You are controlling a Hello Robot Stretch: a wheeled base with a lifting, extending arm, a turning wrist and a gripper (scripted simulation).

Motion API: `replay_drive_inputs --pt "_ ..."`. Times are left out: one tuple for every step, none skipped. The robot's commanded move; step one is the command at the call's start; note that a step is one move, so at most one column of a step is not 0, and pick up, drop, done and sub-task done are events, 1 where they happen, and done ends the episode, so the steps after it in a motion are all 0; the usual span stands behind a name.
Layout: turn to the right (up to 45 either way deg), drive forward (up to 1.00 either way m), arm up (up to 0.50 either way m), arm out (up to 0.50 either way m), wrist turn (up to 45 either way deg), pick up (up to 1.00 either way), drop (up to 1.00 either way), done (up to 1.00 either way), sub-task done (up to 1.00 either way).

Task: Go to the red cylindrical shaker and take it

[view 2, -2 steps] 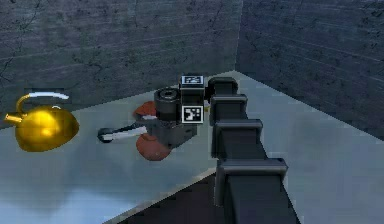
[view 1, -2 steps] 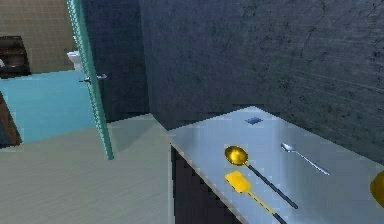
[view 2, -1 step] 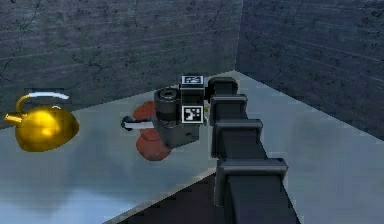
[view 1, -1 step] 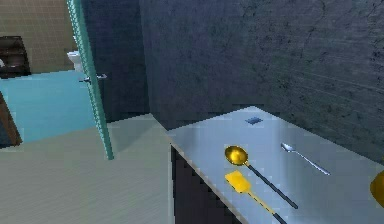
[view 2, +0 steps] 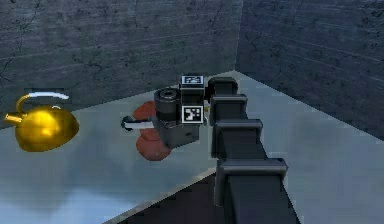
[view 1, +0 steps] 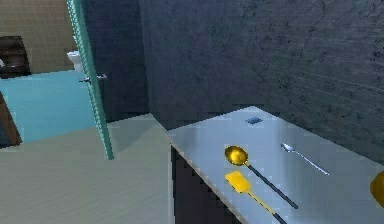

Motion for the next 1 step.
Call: replay_drive_inputs --pt "0.0 0.00 0.00 0.00 0.0 0.00 0.00 1.00 0.00"
